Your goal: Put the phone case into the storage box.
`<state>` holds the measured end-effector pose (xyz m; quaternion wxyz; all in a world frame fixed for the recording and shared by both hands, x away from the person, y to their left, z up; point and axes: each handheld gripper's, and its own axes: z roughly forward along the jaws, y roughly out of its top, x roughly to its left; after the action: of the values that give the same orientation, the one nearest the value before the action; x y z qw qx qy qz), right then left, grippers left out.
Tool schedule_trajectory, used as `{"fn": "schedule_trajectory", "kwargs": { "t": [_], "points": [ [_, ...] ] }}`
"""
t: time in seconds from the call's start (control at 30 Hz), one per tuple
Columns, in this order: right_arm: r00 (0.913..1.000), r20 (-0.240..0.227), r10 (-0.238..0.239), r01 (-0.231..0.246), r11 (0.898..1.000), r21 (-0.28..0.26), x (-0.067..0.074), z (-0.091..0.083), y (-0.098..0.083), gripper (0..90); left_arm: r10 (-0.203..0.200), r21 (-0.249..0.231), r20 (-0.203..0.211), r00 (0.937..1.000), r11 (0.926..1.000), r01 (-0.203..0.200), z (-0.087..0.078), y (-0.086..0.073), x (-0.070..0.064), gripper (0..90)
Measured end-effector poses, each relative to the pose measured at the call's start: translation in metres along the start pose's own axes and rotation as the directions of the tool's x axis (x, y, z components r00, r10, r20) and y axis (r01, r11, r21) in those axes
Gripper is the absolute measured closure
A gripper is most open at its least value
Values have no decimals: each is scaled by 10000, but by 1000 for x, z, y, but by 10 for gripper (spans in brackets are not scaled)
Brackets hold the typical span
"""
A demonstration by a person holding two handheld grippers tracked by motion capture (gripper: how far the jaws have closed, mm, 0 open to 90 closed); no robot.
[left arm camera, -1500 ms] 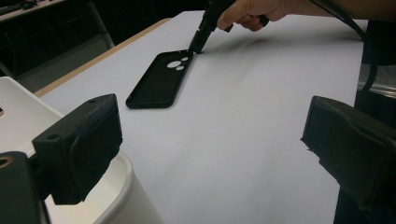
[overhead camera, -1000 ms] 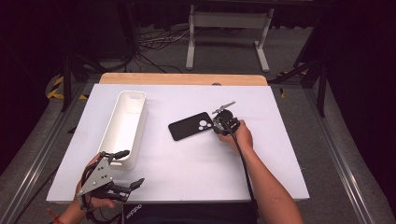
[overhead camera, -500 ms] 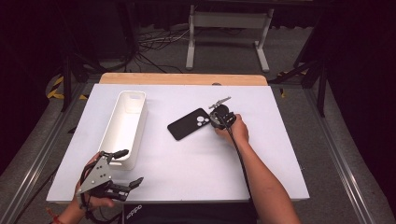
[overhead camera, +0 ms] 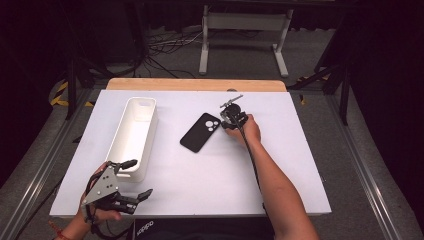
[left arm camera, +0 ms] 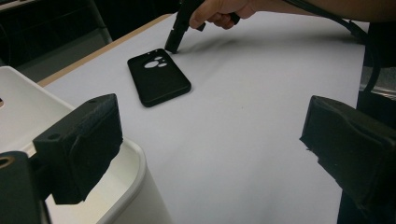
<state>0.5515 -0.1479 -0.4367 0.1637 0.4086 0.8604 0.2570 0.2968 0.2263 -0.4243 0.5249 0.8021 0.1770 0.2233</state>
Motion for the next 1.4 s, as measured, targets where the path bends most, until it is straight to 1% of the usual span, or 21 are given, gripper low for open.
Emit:
{"fn": "schedule_trajectory", "kwargs": {
  "t": [0.07,0.1,0.17,0.2,0.33,0.4,0.53,0.63,0.7,0.8,0.87,0.93,0.97,1.0,1.07,1.17,1.2,1.23,1.3,1.37,1.4],
  "points": [
    [10000,29,6,-6,10000,-7,0,2,2,863,-3,8,2,10000,10000,3,0,0,0,58],
    [9999,42,-98,99,9999,-59,1,5,6,859,-56,0,6,10000,10000,56,1,-1,1,58],
    [10000,44,-70,71,10000,-69,2,6,7,861,-45,-41,-21,10000,10000,45,1,-1,1,58],
    [10000,-65,3,-4,9999,-109,1,7,9,861,-18,-3,-17,10000,10000,18,1,-1,2,58],
    [10000,-49,-75,74,9998,-166,2,11,16,861,-72,11,34,10000,10000,72,1,0,2,59],
    [9999,-30,-146,145,9997,-207,4,12,20,860,-79,21,65,9999,10000,79,2,-1,2,59],
    [9993,-179,-334,329,9990,-311,9,14,28,857,-72,39,76,9999,10000,72,2,-1,3,59],
    [9992,-192,-339,334,9991,-263,11,16,29,858,-146,-17,88,9999,9999,146,4,-1,3,59],
    [9989,-294,-365,357,9990,-261,11,19,30,855,-160,-13,122,9998,9999,161,4,-1,3,60],
    [9987,-313,-415,405,9987,-293,12,20,30,836,-115,89,177,9998,9999,114,4,-1,4,60],
    [9985,-479,-277,251,9983,-527,10,17,32,789,-150,81,175,9997,9999,149,4,-1,4,60],
    [9985,-497,-230,199,9979,-620,9,16,33,773,-143,25,141,9998,9999,143,4,-1,5,60],
    [9987,-493,-160,127,9978,-657,9,14,34,760,-211,36,176,9996,9998,211,4,-1,6,60],
    [9979,-646,-44,-5,9971,-765,8,12,36,729,-235,47,178,9996,9997,235,3,-1,6,60],
    [9973,-732,69,-128,9966,-813,9,12,40,645,-205,63,203,9996,9998,204,3,-1,6,60],
    [9964,-802,259,-326,9960,-837,11,13,42,565,-176,75,205,9996,9998,174,4,-1,5,59],
    [9966,-776,262,-322,9965,-772,11,14,42,531,-212,64,216,9995,9998,210,4,-2,5,59],
    [9973,-686,253,-304,9967,-747,11,16,42,477,-200,82,237,9995,9998,198,4,-2,4,59],
    [9976,-486,492,-525,9962,-701,10,18,42,353,-181,91,264,9995,9998,179,4,-2,5,58],
    [9968,-493,633,-658,9965,-515,8,22,42,249,-222,65,293,9993,9997,220,5,-2,5,57],
    [9958,-520,751,-777,9958,-494,7,23,42,223,-226,68,284,9993,9997,224,5,-2,5,57]
  ]
}}
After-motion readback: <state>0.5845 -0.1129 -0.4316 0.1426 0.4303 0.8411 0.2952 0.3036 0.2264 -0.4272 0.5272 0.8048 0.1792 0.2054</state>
